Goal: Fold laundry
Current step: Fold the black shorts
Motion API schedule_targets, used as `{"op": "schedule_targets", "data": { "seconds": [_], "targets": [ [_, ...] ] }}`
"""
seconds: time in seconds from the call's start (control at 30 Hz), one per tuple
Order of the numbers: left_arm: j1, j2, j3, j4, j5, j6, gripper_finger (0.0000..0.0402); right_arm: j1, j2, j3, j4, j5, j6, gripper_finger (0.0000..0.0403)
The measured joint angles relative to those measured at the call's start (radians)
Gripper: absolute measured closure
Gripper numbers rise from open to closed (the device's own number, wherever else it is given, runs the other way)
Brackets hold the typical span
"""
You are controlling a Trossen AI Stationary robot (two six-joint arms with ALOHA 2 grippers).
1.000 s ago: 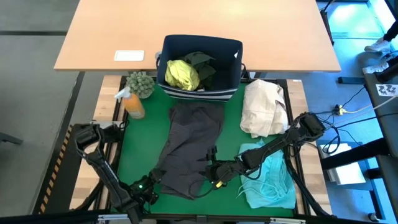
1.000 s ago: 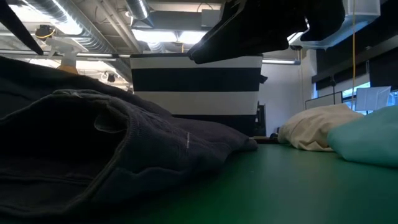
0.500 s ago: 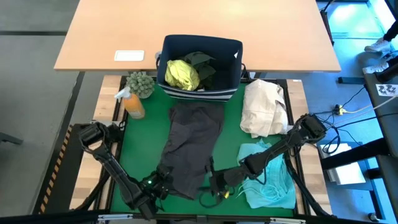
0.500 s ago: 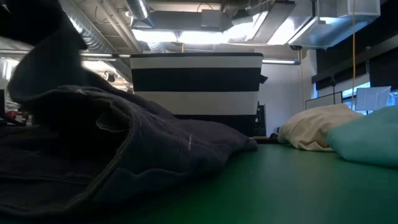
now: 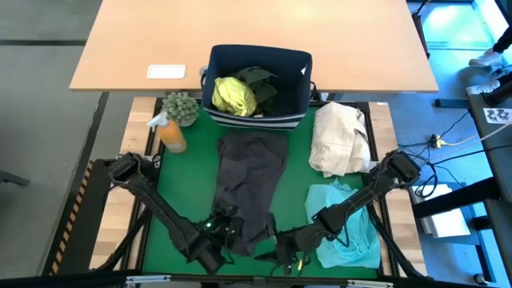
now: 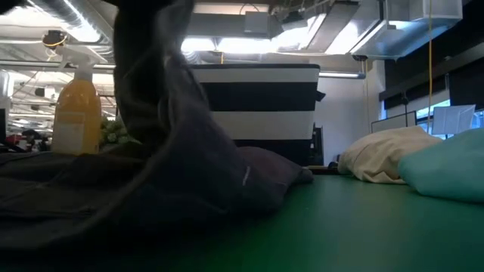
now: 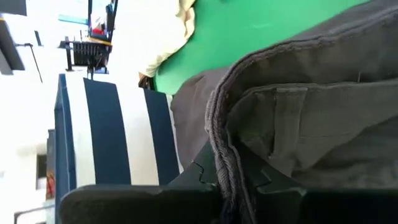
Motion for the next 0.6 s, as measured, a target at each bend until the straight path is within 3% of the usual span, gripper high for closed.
{"op": "schedule_targets", "data": {
  "seconds": [0.3, 0.5, 0.6],
  "targets": [
    [0.072, 0.000, 0.051, 0.004, -0.011, 0.001, 0.0399, 0.000, 0.200, 0.262, -0.262, 0.028, -0.065, 0.0149],
    [0.089, 0.000, 0.090, 0.003, -0.014, -0.001, 0.0400, 0.000, 0.281, 0.375, -0.308, 0.234, -0.065, 0.0151],
    [0.089, -0.001, 0.105, 0.005, -0.014, 0.001, 0.0401, 0.002, 0.295, 0.397, -0.303, 0.336, -0.066, 0.0174]
  ]
}}
